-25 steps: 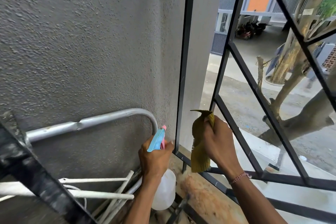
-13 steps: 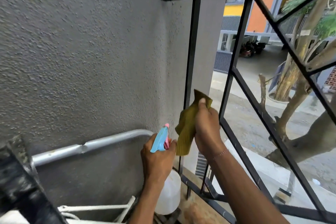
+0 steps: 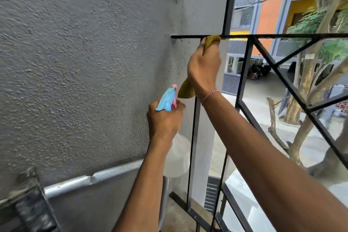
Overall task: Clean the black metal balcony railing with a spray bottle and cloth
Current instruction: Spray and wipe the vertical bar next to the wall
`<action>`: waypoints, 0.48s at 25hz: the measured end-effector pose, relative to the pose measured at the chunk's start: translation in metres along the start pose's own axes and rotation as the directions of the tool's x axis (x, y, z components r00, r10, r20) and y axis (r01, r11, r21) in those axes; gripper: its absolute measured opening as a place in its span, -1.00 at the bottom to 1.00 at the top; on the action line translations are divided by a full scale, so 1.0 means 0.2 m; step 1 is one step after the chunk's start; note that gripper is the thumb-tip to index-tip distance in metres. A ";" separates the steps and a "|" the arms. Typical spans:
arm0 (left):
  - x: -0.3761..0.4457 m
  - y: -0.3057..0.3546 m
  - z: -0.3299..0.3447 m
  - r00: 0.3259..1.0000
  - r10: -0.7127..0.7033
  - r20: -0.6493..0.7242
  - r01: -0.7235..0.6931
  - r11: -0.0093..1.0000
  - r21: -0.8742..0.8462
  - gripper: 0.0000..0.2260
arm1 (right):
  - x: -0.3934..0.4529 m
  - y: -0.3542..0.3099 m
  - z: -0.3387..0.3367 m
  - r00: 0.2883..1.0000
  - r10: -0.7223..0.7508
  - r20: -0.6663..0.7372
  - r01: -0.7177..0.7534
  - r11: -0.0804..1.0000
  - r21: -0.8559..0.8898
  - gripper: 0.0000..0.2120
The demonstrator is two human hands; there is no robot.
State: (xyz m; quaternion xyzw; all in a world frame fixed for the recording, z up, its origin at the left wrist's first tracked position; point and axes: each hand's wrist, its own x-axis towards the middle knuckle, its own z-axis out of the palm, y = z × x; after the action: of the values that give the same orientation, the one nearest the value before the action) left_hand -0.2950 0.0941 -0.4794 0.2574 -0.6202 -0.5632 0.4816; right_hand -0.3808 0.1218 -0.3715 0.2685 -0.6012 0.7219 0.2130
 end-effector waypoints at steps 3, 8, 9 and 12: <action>0.03 0.10 0.02 0.999 0.051 0.018 -0.051 0.999 -0.015 -0.92 | 0.02 0.05 0.07 0.992 -0.059 0.111 0.078 0.982 -0.172 -0.52; 0.03 0.13 0.00 0.999 0.039 0.004 -0.038 0.998 -0.056 -0.81 | -0.06 0.24 0.00 0.944 -0.197 0.264 0.282 0.897 -0.339 -0.34; 0.02 0.11 0.00 1.000 0.026 0.002 -0.026 0.998 -0.052 -0.79 | -0.11 0.30 -0.02 0.937 -0.236 0.258 0.315 0.889 -0.333 -0.30; 0.01 0.05 0.00 1.000 -0.024 -0.020 0.023 0.998 -0.061 -0.94 | -0.27 0.51 -0.03 0.953 -0.196 0.231 0.269 0.896 -0.353 -0.31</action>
State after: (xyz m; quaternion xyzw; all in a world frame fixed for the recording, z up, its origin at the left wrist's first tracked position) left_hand -0.2934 0.0947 -0.4691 0.2557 -0.5945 -0.5849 0.4889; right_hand -0.4050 0.1095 -0.4830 0.3597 -0.7105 0.5319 0.2879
